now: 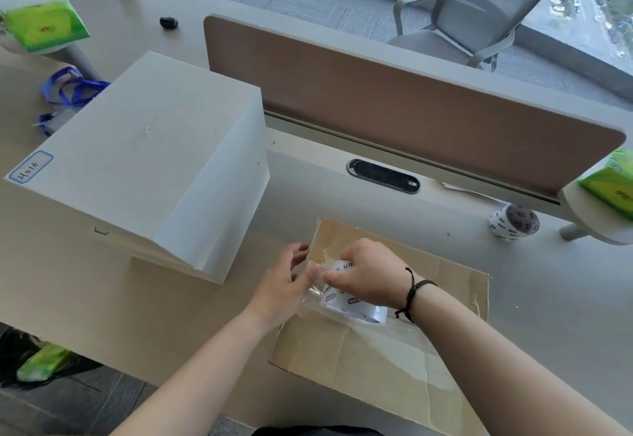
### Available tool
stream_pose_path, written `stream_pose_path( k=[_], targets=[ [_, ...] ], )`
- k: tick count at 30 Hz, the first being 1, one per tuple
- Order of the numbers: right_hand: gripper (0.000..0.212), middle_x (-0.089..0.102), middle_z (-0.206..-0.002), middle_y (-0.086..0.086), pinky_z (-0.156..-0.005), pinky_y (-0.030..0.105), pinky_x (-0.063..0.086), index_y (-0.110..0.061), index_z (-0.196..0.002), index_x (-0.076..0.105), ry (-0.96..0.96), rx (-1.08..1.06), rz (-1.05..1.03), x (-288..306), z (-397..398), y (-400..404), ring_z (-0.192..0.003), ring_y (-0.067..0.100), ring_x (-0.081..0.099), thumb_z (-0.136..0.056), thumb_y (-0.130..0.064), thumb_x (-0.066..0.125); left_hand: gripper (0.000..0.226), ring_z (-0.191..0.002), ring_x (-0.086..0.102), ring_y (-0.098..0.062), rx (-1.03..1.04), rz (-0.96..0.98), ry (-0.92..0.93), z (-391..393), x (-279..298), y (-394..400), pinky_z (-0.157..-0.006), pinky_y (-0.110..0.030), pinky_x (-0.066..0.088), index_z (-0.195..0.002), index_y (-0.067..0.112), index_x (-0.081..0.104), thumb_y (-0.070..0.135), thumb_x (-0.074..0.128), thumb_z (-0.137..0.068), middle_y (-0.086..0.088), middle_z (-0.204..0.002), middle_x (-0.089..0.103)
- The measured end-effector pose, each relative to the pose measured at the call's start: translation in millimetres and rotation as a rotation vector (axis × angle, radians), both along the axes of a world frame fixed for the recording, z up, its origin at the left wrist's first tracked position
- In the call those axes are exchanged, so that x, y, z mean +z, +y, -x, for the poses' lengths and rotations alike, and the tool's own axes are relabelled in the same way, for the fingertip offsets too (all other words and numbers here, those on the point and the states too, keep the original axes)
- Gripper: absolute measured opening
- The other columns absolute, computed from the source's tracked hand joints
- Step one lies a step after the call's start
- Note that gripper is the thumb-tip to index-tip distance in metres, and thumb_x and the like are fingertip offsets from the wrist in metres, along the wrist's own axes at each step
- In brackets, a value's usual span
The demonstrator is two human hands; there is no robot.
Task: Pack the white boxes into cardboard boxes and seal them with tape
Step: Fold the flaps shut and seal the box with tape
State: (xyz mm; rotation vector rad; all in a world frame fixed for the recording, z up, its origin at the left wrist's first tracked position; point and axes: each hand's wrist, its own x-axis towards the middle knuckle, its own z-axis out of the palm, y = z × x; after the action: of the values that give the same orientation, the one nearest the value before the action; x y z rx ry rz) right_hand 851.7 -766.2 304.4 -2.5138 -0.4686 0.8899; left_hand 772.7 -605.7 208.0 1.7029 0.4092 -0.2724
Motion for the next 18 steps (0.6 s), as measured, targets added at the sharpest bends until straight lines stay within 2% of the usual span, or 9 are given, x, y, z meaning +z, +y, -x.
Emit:
stream_pose_path(
  k=[2,4,6,8,10,13,16,18],
  targets=[
    [0.053,0.034,-0.049,-0.005,-0.049,0.031,0.027,-0.018,-0.056,0.031,0.002,0.002,0.005,0,-1,1,-0.047,0.016,0.031,-0.082,-0.049,0.065,0.041,-0.114,0.063,0.005,-0.017,-0.047,0.012,1,0,-1,-0.101,-0.032,0.052,-0.135,0.031,0.053,0.046,0.061,-0.097,0.017,-0.124,0.068],
    [0.058,0.031,-0.049,-0.005,-0.047,0.031,0.024,-0.019,-0.055,0.029,0.006,0.006,-0.013,-1,-2,0,-0.046,0.015,0.028,-0.081,-0.053,0.067,0.043,-0.111,0.064,0.004,-0.025,-0.074,0.017,1,1,-1,-0.097,-0.031,0.053,-0.136,0.03,0.055,0.049,0.059,-0.097,0.019,-0.119,0.071],
    [0.063,0.03,-0.051,-0.004,-0.047,0.031,0.023,-0.018,-0.055,0.029,0.01,0.012,-0.065,-2,-1,-5,-0.047,0.015,0.027,-0.077,-0.062,0.069,0.034,-0.109,0.065,0.002,-0.004,-0.072,0.02,1,1,-2,-0.095,-0.03,0.052,-0.133,0.036,0.058,0.043,0.058,-0.1,0.021,-0.114,0.072],
    [0.068,0.038,-0.053,-0.001,-0.048,0.03,0.027,-0.009,-0.057,0.04,0.037,-0.021,-0.165,-4,1,-16,-0.048,0.015,0.034,-0.074,-0.069,0.068,0.027,-0.111,0.065,0.002,0.015,-0.047,0.039,0,1,-3,-0.099,-0.03,0.049,-0.127,0.046,0.058,0.037,0.057,-0.102,0.023,-0.114,0.072],
    [0.072,0.044,-0.057,0.003,-0.05,0.029,0.03,0.003,-0.064,0.048,0.092,-0.123,-0.298,-8,6,-32,-0.051,0.017,0.04,-0.08,-0.064,0.068,0.031,-0.117,0.064,-0.003,0.014,-0.015,0.068,-2,1,-4,-0.106,-0.036,0.047,-0.129,0.046,0.059,0.04,0.055,-0.1,0.02,-0.12,0.071],
    [0.067,0.033,-0.06,0.005,-0.052,0.029,0.024,0.006,-0.062,0.04,0.128,-0.251,-0.461,-15,14,-50,-0.055,0.018,0.031,-0.09,-0.049,0.068,0.04,-0.116,0.064,-0.011,0.02,-0.021,0.121,-8,4,-6,-0.106,-0.047,0.048,-0.127,0.044,0.062,0.048,0.048,-0.09,0.018,-0.118,0.072],
    [0.068,0.03,-0.058,0.004,-0.05,0.029,0.02,0.003,-0.059,0.036,0.143,-0.295,-0.526,-20,19,-52,-0.054,0.018,0.027,-0.089,-0.048,0.069,0.033,-0.105,0.065,-0.014,0.058,-0.086,0.169,-19,13,-16,-0.099,-0.042,0.051,-0.109,0.035,0.067,0.055,0.046,-0.092,0.014,-0.106,0.072],
    [0.065,0.034,-0.056,0.005,-0.05,0.028,0.023,0.003,-0.057,0.039,0.152,-0.316,-0.535,-22,19,-47,-0.054,0.018,0.031,-0.089,-0.044,0.07,0.037,-0.098,0.062,-0.016,0.027,-0.199,0.225,-27,20,-24,-0.089,-0.037,0.05,-0.101,0.029,0.062,0.059,0.04,-0.098,0.007,-0.102,0.068]
  ],
)
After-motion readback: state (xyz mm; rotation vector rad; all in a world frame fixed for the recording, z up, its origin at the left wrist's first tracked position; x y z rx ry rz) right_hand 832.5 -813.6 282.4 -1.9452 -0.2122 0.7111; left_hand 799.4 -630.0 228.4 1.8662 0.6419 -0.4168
